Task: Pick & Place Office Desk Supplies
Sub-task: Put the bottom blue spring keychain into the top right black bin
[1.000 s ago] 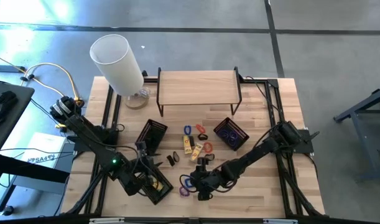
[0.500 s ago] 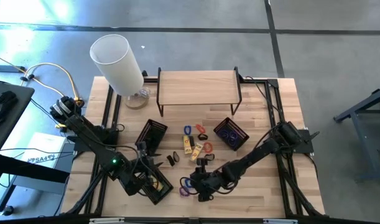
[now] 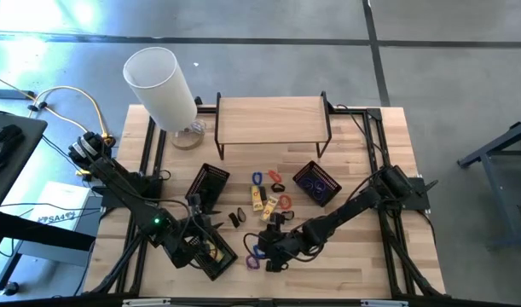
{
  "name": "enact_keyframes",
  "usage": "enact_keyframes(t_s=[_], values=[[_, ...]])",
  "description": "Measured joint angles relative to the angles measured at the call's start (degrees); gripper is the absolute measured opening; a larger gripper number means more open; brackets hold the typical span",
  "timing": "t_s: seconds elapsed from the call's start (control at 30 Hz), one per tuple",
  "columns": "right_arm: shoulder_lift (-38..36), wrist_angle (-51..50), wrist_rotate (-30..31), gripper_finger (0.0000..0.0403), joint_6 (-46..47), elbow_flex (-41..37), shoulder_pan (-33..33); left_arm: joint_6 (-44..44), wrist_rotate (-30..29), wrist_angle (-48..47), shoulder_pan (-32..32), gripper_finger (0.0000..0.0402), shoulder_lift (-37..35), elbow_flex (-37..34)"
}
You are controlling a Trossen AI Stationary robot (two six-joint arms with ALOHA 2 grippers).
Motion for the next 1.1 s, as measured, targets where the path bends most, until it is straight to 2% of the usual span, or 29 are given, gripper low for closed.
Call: enact_keyframes(t_s=[0.27, 0.73, 1.1], values=[[0.0, -2.1, -0.5, 0.0215, -0.5, 0.0, -0.2, -0.1, 0.5, 0.0, 0.0, 0.0156, 0.0, 0.0], [0.0, -4.6, -0.5, 0.0217, -2.1, 0.0, -0.2, -0.2, 0.5, 0.9, 0.0, 0.0156, 0.0, 0.0], [0.0, -1.8, -2.5, 0.0217, -2.0, 0.0, -0.3, -0.2, 0.5, 0.9, 0.0, 0.0156, 0.0, 0.0]])
